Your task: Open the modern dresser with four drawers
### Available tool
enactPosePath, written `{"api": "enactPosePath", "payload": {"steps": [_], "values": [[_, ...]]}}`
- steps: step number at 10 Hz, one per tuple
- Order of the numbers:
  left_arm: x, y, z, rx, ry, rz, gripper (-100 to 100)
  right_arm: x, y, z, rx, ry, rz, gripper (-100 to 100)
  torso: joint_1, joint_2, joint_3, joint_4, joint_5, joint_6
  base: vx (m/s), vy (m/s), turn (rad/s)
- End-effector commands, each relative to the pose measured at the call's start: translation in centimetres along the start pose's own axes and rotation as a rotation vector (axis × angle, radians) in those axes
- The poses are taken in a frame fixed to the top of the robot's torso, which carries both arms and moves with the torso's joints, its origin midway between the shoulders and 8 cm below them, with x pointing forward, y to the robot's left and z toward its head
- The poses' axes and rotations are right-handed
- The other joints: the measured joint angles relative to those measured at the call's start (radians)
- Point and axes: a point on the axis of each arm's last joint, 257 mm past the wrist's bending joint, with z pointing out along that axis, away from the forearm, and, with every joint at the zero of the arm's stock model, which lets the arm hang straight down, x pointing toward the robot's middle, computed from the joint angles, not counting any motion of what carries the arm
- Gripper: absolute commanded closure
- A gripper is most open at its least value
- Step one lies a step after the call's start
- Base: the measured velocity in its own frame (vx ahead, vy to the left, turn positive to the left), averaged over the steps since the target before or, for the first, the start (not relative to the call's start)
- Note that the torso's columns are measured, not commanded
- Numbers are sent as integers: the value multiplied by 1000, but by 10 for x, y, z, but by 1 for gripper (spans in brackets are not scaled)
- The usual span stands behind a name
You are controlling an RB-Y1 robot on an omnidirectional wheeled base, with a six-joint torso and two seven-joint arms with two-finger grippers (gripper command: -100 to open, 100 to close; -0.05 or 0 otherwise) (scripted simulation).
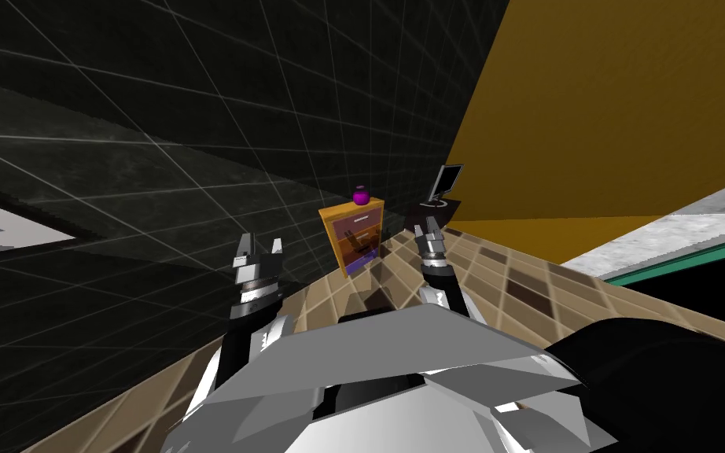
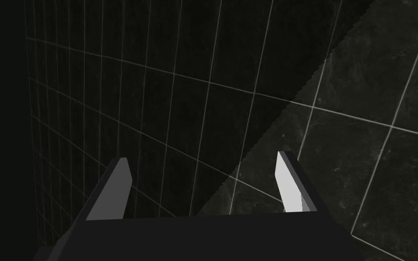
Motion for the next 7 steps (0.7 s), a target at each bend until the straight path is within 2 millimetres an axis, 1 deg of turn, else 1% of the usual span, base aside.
{"api": "enactPosePath", "payload": {"steps": [1, 4, 5, 6, 7], "values": [[0, 0, 0, 0, 0, 0, 0, 0, 0, 0, 0, 0, 0, 0, 0, 74, -147, 74, 0, 0, 0, 0, 0], [0, 0, 0, 0, 0, 0, 0, 0, 0, 0, 0, 0, 0, 0, 0, 296, -590, 295, 0, 0, 0, 0, 0], [0, 0, 0, 0, 0, 0, 0, 6, -2, 1, 0, 46, -35, -100, 0, 369, -738, 369, 0, 0, 12, 6, 13], [0, 0, 0, 0, 0, 0, 0, 11, -4, 1, 1, 77, -65, -100, 0, 403, -807, 402, 0, 0, 13, 9, 24], [0, 0, 0, -1, 0, 0, 0, 15, -7, 1, 1, 108, -101, -100, 0, 412, -826, 412, 0, 0, 16, 13, 24]]}}
